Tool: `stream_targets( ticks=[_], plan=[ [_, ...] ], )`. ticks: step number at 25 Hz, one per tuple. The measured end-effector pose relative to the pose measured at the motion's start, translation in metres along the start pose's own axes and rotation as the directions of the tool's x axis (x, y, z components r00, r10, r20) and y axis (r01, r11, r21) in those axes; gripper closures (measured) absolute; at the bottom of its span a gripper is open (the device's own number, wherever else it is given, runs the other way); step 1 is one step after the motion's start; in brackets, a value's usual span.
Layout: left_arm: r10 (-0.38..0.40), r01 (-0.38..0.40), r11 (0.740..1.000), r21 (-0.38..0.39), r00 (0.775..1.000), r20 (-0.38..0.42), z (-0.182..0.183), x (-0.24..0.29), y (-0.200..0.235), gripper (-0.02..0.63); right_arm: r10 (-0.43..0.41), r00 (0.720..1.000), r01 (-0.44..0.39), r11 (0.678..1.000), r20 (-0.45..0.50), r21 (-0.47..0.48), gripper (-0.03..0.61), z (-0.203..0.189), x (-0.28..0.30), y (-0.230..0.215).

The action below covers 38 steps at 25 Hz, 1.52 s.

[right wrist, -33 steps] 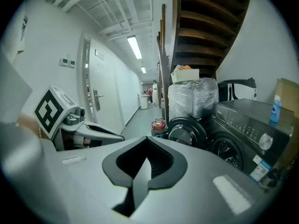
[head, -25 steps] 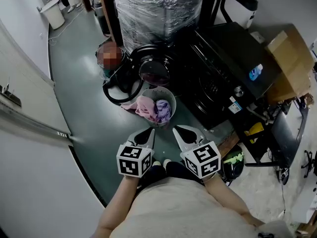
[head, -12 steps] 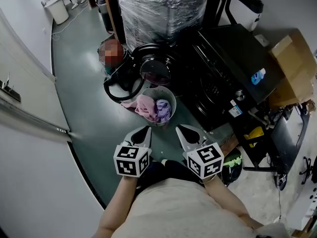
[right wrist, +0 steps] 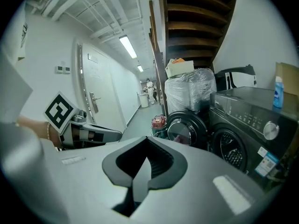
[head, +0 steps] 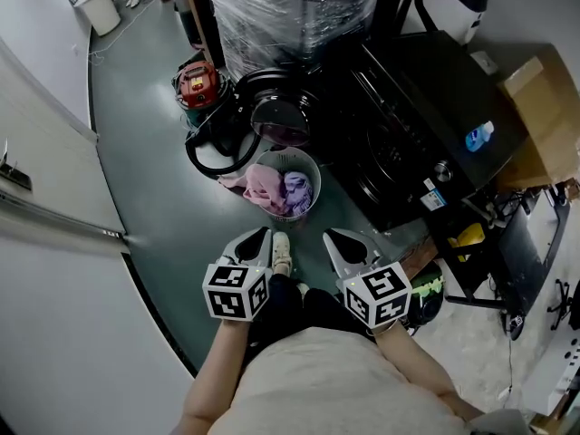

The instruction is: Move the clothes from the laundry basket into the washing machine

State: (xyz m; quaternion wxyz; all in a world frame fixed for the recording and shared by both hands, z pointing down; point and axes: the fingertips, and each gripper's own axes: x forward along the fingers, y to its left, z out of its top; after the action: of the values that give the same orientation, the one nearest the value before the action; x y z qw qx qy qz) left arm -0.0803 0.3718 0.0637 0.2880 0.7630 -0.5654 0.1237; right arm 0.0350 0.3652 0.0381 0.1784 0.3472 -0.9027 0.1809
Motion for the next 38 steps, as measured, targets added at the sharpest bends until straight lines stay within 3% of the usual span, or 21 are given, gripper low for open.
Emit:
stream_targets(
  ticks=[7, 15, 20, 29, 38],
  plan=[
    [-0.019, 0.019, 1.0, -0.006, 0.999, -0.035, 0.02, 0.047, 0.037, 0.614, -0.012, 1.0, 0.012, 1.0, -0.012, -0.003, 0.554, 0.023, 0.056, -0.029],
    [-0.073, 0.074, 0.997, 0.02, 0.995, -0.068, 0.08, 0.111, 0.085, 0.614, -0.03, 0.999, 0.031, 0.998, -0.024, 0.05, 0.554, 0.074, 0.141, -0.068],
    [-0.093, 0.099, 0.994, 0.048, 0.99, -0.106, 0.098, 0.136, 0.11, 0.614, -0.03, 0.999, 0.033, 0.997, -0.037, 0.069, 0.554, 0.088, 0.178, -0.078],
    [-0.092, 0.093, 0.996, -0.004, 0.982, -0.165, 0.095, 0.172, 0.125, 0.614, 0.005, 0.994, 0.005, 0.996, -0.11, 0.089, 0.554, 0.08, 0.211, -0.095],
    [-0.046, 0.033, 0.998, -0.062, 0.977, -0.206, 0.081, 0.195, 0.123, 0.614, 0.077, 0.98, -0.057, 0.992, -0.184, 0.111, 0.554, 0.065, 0.228, -0.116]
  ],
)
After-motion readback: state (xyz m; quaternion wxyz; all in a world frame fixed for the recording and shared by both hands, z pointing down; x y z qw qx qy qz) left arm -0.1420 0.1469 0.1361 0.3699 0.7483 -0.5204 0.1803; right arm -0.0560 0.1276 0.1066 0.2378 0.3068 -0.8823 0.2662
